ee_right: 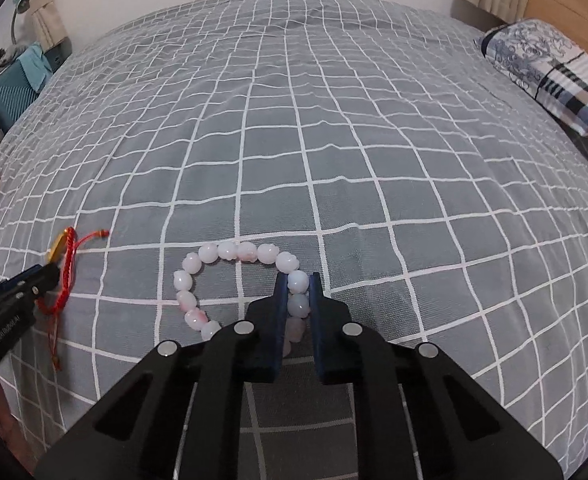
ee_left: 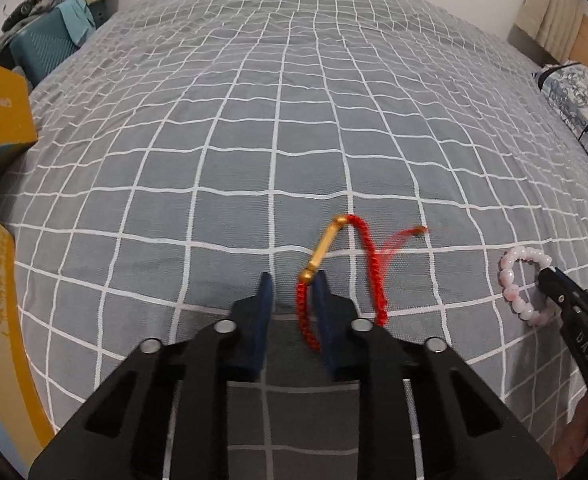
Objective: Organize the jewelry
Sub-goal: 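Grasp the red cord bracelet with the left tool while the right tool grasps the pink bead bracelet, then carry the red cord and pink bead bracelets over the white box and lower them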
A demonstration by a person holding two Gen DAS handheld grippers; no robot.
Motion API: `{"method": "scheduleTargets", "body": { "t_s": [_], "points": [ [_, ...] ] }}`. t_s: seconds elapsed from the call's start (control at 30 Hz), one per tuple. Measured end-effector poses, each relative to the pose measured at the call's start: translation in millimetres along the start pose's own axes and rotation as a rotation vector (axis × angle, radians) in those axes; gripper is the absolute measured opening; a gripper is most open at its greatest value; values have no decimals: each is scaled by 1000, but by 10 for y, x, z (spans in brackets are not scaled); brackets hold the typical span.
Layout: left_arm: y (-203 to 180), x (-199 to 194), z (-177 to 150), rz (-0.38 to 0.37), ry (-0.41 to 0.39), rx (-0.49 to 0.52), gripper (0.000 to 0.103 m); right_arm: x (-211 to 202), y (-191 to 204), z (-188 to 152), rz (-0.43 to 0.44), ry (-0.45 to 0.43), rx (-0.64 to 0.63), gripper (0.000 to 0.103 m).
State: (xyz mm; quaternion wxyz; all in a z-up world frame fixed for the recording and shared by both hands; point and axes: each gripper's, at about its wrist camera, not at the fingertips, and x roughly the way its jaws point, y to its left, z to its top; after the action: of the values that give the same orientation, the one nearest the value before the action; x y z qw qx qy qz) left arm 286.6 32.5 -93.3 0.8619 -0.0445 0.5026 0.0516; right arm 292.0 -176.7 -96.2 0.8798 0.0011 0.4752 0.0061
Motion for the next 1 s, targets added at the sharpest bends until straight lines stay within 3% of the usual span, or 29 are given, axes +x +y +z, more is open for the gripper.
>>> {"method": "scheduleTargets", "body": {
  "t_s": [0.33,0.63,1.0],
  "points": [
    [25,-283,11,-55,-26,-10,4,-267,-12,39,36,-70,3,10],
    [64,-599,57,-76,-74,-25,3,-469,-40,76,78,-114,14,10],
    [82,-735,-2,-59,-77,-14,3,-696,-4,47,123,-150,5,10]
  ]
}}
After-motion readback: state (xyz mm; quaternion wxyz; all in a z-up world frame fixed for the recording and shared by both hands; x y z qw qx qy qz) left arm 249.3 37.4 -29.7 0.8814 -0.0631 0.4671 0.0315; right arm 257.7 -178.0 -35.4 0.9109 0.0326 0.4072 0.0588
